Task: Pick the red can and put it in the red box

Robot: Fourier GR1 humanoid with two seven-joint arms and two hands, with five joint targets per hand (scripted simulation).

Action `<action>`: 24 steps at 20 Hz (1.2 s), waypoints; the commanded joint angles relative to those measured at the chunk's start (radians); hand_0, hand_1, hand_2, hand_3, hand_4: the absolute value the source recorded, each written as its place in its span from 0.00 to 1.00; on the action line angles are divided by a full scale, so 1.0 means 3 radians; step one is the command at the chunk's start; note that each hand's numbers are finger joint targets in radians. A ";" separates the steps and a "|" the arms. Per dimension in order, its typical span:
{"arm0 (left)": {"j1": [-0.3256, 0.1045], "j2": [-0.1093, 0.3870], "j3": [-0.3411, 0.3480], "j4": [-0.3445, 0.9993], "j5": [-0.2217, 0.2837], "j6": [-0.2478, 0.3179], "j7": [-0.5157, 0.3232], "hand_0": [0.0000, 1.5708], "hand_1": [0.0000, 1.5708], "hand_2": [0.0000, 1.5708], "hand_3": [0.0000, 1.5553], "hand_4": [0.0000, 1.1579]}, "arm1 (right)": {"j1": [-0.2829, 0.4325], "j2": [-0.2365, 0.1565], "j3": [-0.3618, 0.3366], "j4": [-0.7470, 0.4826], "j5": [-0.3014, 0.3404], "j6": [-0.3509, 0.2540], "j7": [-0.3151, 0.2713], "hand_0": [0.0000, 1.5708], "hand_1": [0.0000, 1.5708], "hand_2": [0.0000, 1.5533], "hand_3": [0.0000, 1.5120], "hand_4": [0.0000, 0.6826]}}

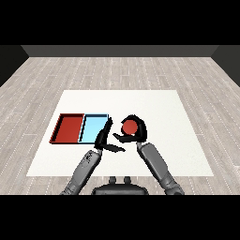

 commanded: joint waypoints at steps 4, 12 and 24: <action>-0.0156 0.0000 -0.0168 0.0355 0.0293 0.0108 -0.0250 0.00 0.00 0.00 0.00 0.00 | 0.0161 0.0035 0.0210 -0.0356 0.0152 -0.0056 0.0169 0.94 0.94 0.93 0.92 0.99; -0.0316 0.0000 -0.0345 0.0489 0.0491 0.0237 -0.0322 0.00 0.00 0.00 0.00 0.00 | -0.0057 0.0036 0.0481 0.0057 -0.0405 -0.0323 -0.0240 0.95 0.95 0.93 0.93 0.94; -0.0318 0.0002 -0.0370 0.0298 0.0558 0.0149 -0.0105 0.00 0.00 0.00 0.00 0.00 | -0.0327 0.0035 0.0578 0.0165 -0.0511 -0.0459 -0.0153 0.97 0.97 0.94 0.93 0.95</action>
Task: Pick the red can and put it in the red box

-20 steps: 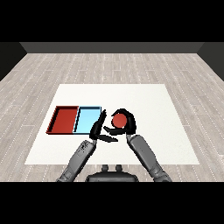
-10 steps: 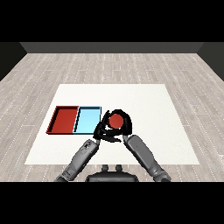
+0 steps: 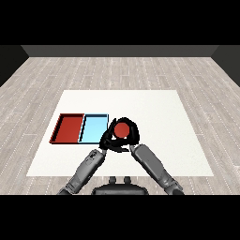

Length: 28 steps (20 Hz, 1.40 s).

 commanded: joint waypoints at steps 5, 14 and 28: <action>-0.0244 -0.0046 0.0026 0.0075 0.0251 0.0559 0.0030 0.24 0.24 0.46 0.36 0.79 | -0.0054 0.0023 0.0167 0.0087 -0.0072 -0.0134 -0.0071 0.98 0.98 0.94 0.93 0.95; -0.0488 -0.0045 -0.0218 0.0518 0.0551 0.0933 -0.0191 1.00 1.00 0.99 0.95 0.97 | 0.0027 0.0022 0.0327 -0.0301 0.0133 -0.0351 0.0279 0.94 0.94 0.93 0.92 0.95; -0.0265 -0.0047 -0.0130 0.0230 0.0501 0.0971 -0.0665 1.00 1.00 1.00 0.97 0.99 | 0.0002 0.0025 0.0096 0.0006 0.0247 -0.0073 0.0443 0.00 0.00 0.00 0.00 0.00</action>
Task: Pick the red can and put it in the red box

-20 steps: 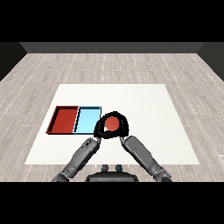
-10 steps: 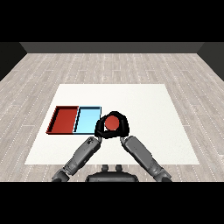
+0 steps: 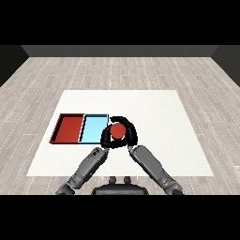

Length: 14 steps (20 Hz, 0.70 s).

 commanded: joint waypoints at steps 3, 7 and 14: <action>-0.0113 -0.0038 0.0075 -0.0059 -0.0026 0.0066 -0.0006 1.00 1.00 1.00 0.97 0.99 | 0.0279 -0.0091 0.0063 -0.0055 0.0157 0.0185 0.0128 0.00 0.00 0.00 0.00 0.00; -0.0223 -0.0038 -0.0136 0.0046 0.0122 0.0320 -0.0085 1.00 1.00 1.00 0.96 0.98 | -0.0132 0.0000 -0.0242 0.0167 0.0058 0.0096 0.0218 0.00 0.00 0.00 0.00 0.00; -0.0025 -0.0014 -0.0007 -0.0243 -0.0224 0.0207 0.0235 1.00 1.00 1.00 0.95 0.98 | 0.0152 -0.0001 -0.0089 -0.0148 0.0198 0.0021 0.0294 0.00 0.00 0.00 0.00 0.00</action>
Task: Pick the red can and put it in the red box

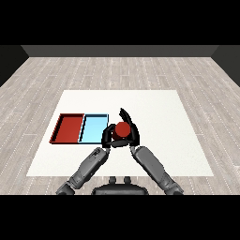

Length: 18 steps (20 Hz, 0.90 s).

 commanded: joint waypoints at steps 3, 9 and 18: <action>-0.0049 -0.0030 0.0275 -0.0011 -0.0122 -0.0163 0.0125 1.00 1.00 1.00 0.95 0.98 | 0.0379 -0.0017 -0.0118 -0.0294 0.0018 0.0230 0.0024 0.00 0.00 0.00 0.00 0.00; -0.0109 -0.0030 0.0237 0.0237 -0.0011 -0.0031 -0.0161 1.00 1.00 0.99 0.94 0.98 | 0.0474 -0.0130 -0.0248 -0.0761 0.0002 0.0326 0.0257 0.00 0.00 0.00 0.00 0.00; 0.0120 0.0402 0.0719 -0.0352 -0.0290 -0.0190 0.0241 1.00 1.00 1.00 0.95 0.98 | 0.1028 -0.0553 -0.0836 -0.1196 -0.0368 0.0783 0.0041 0.00 0.00 0.00 0.00 0.00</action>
